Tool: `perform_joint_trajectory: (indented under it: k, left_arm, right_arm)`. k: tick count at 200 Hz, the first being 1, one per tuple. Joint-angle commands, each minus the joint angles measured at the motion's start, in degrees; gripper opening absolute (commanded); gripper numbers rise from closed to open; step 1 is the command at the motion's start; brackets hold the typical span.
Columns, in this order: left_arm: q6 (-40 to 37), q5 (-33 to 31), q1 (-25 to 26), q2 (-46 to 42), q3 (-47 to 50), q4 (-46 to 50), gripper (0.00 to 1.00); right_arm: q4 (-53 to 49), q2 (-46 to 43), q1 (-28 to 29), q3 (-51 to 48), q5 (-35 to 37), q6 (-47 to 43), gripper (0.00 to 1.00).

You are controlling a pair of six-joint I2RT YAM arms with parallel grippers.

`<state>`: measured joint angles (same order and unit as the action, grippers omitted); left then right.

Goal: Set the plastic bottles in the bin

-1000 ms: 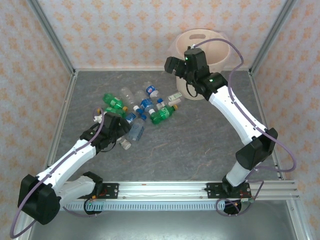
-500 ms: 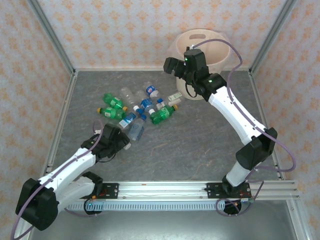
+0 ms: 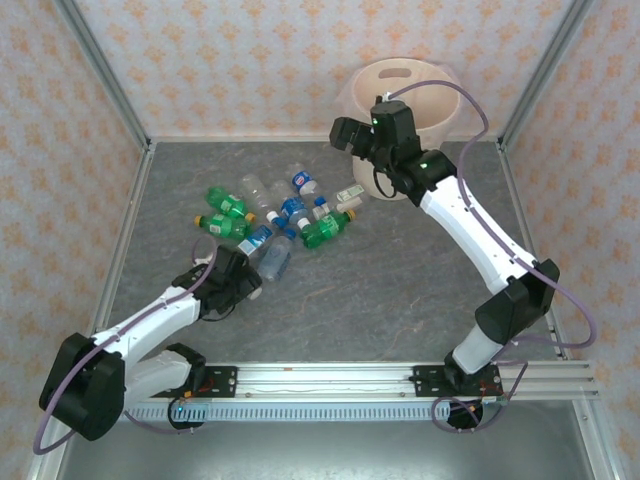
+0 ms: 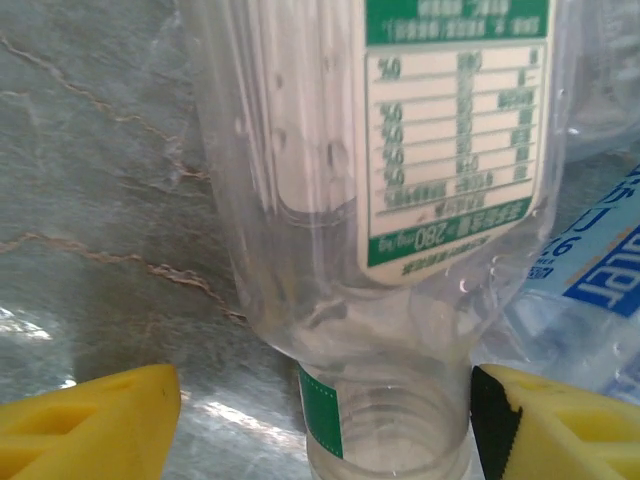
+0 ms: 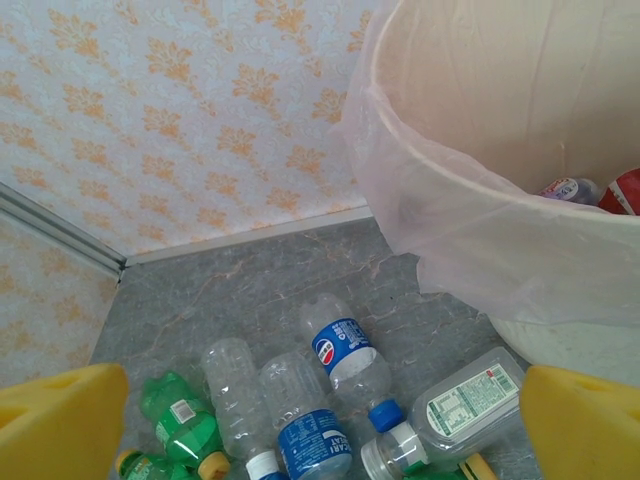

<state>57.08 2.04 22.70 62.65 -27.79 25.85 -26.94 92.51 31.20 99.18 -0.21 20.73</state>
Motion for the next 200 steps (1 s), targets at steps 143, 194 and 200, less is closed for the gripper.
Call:
perform_joint_trajectory:
  k: [143,194,200]
  left_arm:
    - [-9.0,-1.1,-2.2,4.2,0.7,-6.4,0.72]
    - [-8.7,-1.9,-2.2,2.6,1.6,-6.2,0.48]
    - [-8.7,-2.2,-2.3,2.3,1.6,-6.0,0.44]
  right_arm:
    - [-2.3,-4.0,0.4,-0.1,1.5,2.1,1.00]
    - [-3.4,-4.8,0.5,-0.7,0.8,3.5,1.00]
    - [-3.4,-4.9,0.5,-0.8,0.8,3.7,1.00]
